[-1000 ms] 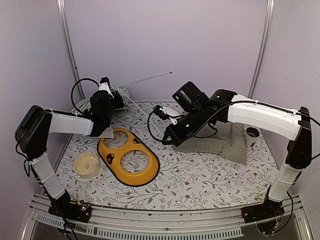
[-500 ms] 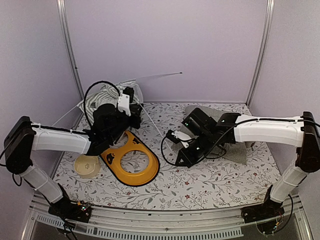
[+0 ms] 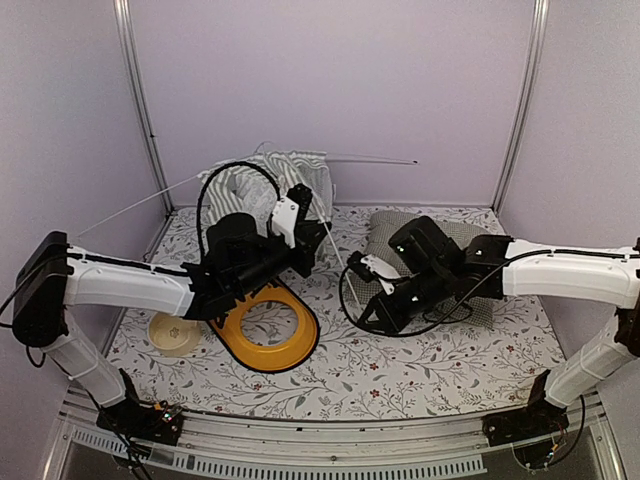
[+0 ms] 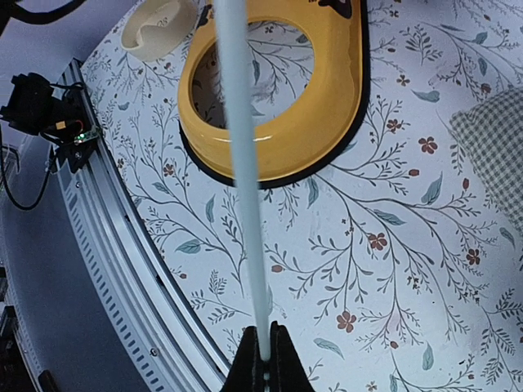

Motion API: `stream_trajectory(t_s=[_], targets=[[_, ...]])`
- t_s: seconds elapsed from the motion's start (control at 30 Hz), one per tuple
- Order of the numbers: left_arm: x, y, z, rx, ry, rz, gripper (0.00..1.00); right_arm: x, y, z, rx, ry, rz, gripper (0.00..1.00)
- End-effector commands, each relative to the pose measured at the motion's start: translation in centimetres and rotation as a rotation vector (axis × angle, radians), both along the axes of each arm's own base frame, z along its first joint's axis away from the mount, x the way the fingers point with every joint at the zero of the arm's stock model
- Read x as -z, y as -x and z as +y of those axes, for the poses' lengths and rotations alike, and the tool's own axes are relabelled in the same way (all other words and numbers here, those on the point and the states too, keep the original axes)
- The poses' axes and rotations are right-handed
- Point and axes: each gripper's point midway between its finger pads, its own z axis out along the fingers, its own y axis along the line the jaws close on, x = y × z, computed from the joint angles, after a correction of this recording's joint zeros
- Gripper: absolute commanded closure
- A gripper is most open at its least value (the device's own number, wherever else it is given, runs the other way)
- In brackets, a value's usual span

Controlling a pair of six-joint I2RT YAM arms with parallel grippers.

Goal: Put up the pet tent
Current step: Insert the tent pole into the pole socket of the pet tent.

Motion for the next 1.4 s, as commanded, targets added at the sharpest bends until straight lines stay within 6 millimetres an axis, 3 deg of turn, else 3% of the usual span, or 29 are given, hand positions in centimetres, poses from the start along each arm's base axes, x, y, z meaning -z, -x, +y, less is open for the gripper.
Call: stream_trajectory(t_s=[0.0,0.07,0.23,0.43,0.63,0.7,0.83,1.13,1.37], targets=[[-2.6,4.3,-4.3,0.302,0.058,-0.013,1.0,-6.7,-3.5,1.8,0.092,-0.182,-0.18,1.0],[-3.6,4.5,-4.4,0.353,0.076,0.005,1.0,-8.8,-4.1,2.0,0.104,-0.206,-0.223,1.0],[-4.7,5.1,-4.3,0.433,0.078,0.075,1.0,-11.8,-5.1,2.1,0.12,-0.225,-0.299,1.0],[-0.9,4.8,-3.5,0.46,0.07,0.26,1.0,-12.3,-5.9,2.3,0.13,-0.224,-0.337,1.0],[2.2,6.0,-3.8,0.53,0.082,0.412,1.0,-11.9,-7.0,2.9,0.149,-0.23,-0.356,1.0],[3.6,6.0,-3.7,0.521,0.076,0.462,1.0,-11.2,-7.5,2.9,0.158,-0.221,-0.346,1.0],[5.6,6.3,-3.3,0.519,0.068,0.537,1.0,-7.6,-7.8,2.9,0.16,-0.173,-0.257,1.0],[7.0,6.4,-2.9,0.503,0.039,0.57,1.0,-0.1,-5.8,2.0,0.188,-0.069,-0.042,1.0],[9.2,7.6,-3.4,0.539,-0.002,0.627,1.0,1.3,-6.5,1.6,0.242,-0.045,-0.004,1.0]])
